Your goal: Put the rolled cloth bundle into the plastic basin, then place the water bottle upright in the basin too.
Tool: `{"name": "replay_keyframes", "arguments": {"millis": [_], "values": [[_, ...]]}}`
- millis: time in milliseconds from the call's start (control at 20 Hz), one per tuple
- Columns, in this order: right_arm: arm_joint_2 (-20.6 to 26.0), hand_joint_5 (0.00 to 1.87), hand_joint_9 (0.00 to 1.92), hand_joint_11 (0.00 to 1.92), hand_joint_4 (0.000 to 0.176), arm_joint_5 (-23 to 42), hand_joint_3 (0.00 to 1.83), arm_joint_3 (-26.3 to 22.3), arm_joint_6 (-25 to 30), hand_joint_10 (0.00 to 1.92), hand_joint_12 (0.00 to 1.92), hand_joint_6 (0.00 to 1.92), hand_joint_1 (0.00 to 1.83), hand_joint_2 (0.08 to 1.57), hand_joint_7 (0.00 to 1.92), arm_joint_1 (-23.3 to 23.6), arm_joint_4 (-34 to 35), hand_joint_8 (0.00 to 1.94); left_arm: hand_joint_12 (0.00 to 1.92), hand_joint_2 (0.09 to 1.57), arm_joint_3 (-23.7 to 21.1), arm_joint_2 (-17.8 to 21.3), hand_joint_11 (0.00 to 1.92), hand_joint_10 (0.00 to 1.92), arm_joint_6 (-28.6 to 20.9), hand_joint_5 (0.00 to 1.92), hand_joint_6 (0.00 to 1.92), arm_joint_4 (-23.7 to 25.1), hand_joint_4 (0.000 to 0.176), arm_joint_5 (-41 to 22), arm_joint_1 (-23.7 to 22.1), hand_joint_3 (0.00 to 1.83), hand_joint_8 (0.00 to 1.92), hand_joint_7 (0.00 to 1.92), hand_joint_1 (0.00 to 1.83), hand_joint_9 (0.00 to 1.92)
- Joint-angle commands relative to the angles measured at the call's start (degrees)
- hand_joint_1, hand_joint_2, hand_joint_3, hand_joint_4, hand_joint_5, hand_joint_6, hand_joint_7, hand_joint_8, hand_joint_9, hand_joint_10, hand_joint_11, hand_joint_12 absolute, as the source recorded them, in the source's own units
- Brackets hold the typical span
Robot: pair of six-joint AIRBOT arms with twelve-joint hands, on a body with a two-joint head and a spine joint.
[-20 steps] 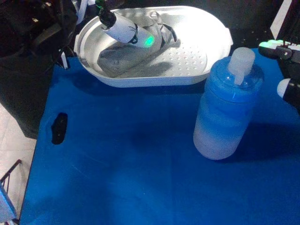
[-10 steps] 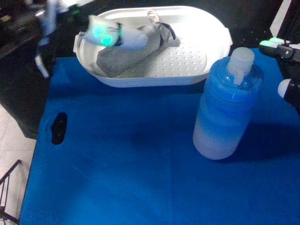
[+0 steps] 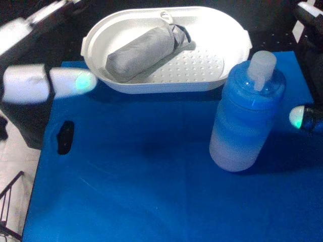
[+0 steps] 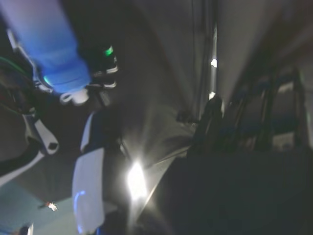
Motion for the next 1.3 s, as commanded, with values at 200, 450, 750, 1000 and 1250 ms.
{"name": "replay_keyframes", "arguments": {"millis": [200, 450, 750, 1000, 1250], "values": [[-3.2, 0.0, 0.06, 0.11, 0.176, 10.2, 0.0, 0.0, 3.1, 0.01, 0.01, 0.0, 0.87, 0.83, 0.0, 0.8, -0.6, 0.0, 0.0, 0.84, -7.7, 0.3, 0.0, 0.0, 0.8, 0.0, 0.0, -9.8, 0.176, -25.1, 13.7, 0.0, 0.0, 0.0, 0.57, 0.0], [-6.6, 0.0, 0.1, 0.18, 0.176, 10.9, 0.0, 0.8, 5.1, 0.01, 0.03, 0.0, 0.91, 0.81, 0.06, 2.3, -0.6, 0.01, 0.0, 0.88, -9.1, -0.9, 0.0, 0.0, 0.7, 0.0, 0.0, -11.0, 0.176, -26.9, 15.3, 0.01, 0.0, 0.0, 0.59, 0.0], [-10.6, 0.05, 0.17, 0.25, 0.176, 10.9, 0.0, 2.6, 5.4, 0.01, 0.03, 0.01, 0.95, 0.84, 0.15, 5.2, -0.5, 0.01, 0.0, 0.86, -9.5, -1.3, 0.0, 0.0, 0.6, 0.0, 0.0, -11.1, 0.176, -27.0, 15.3, 0.0, 0.0, 0.0, 0.62, 0.0], [-13.8, 0.09, 0.22, 0.28, 0.176, 10.9, 0.0, 4.6, 8.9, 0.01, 0.03, 0.01, 0.96, 0.86, 0.18, 6.2, -0.3, 0.01, 0.0, 0.85, -9.5, -1.5, 0.0, 0.0, 0.5, 0.0, 0.0, -11.2, 0.176, -27.0, 15.3, 0.0, 0.0, 0.0, 0.62, 0.0], [-15.2, 0.16, 0.26, 0.32, 0.171, 10.6, 0.0, 5.5, 9.0, 0.01, 0.03, 0.0, 1.04, 0.88, 0.23, 6.9, -0.3, 0.0, 0.0, 0.85, -9.5, -1.7, 0.0, 0.0, 0.1, 0.0, 0.0, -11.2, 0.176, -26.8, 15.3, 0.0, 0.0, 0.0, 0.64, 0.0]]}}
